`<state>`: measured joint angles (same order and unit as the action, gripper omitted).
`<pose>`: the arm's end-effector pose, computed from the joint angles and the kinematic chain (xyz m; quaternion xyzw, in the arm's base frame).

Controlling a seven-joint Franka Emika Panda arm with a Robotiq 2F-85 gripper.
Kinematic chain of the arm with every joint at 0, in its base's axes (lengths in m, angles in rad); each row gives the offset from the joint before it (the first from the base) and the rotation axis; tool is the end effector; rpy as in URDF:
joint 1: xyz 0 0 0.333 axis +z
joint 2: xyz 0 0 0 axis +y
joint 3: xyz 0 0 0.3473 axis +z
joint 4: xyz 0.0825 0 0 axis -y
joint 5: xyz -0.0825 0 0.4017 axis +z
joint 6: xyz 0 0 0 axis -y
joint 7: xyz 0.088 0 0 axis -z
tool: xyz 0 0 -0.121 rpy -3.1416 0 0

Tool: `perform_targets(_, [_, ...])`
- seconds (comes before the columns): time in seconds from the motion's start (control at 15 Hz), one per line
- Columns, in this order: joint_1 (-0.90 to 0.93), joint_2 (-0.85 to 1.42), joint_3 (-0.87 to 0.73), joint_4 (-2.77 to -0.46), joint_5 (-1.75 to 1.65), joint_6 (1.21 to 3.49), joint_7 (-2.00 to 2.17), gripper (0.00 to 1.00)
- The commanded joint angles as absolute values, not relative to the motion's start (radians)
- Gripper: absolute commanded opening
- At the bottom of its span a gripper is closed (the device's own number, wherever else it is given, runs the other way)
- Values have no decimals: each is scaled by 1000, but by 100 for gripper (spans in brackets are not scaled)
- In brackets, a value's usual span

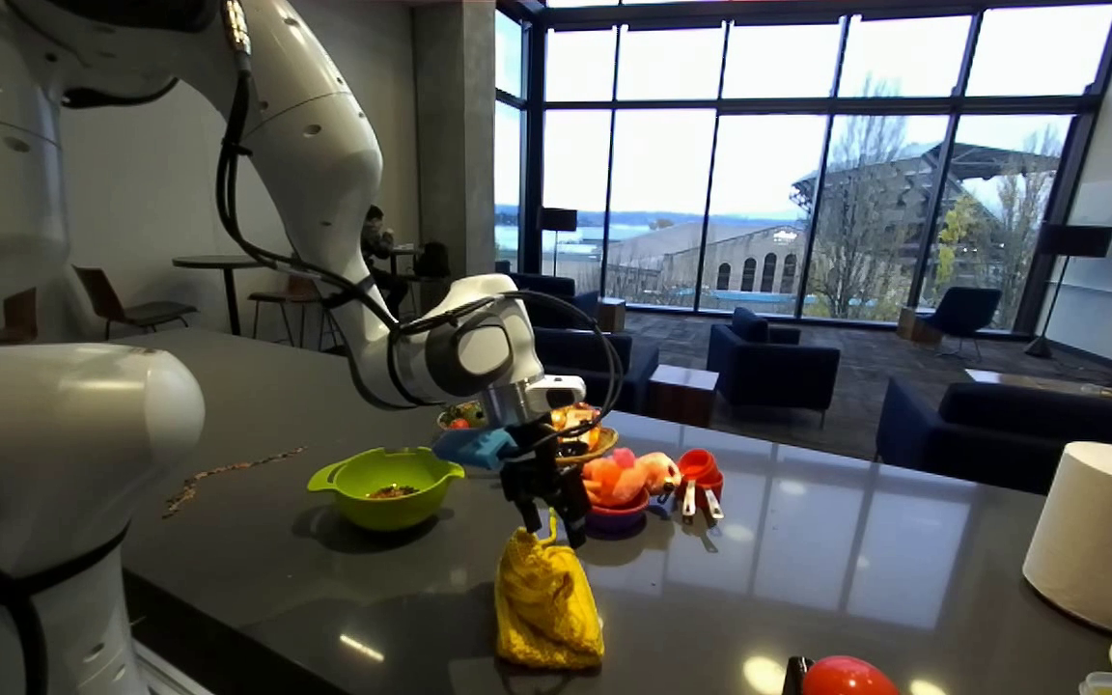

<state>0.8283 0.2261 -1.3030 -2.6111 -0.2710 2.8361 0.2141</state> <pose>0.4113 -0.2146 0.2473 0.9644 -0.2010 0.0466 0.1654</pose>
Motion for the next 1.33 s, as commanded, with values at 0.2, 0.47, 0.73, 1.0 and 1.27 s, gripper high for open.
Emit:
perform_targets(0.2, [717, 146, -1217, -2568, -195, 2693, 100, 100])
perform_targets(0.47, [704, 135, -1185, -2563, -144, 2623, 51, 100])
perform_targets(0.73, [688, 149, -1151, -2558, -89, 2603, 5, 100])
perform_targets(1.0, [463, 128, -938, -2536, -114, 2599, -6, 100])
perform_targets(1.27, [171, 168, -653, -2495, -70, 2582, -46, 100])
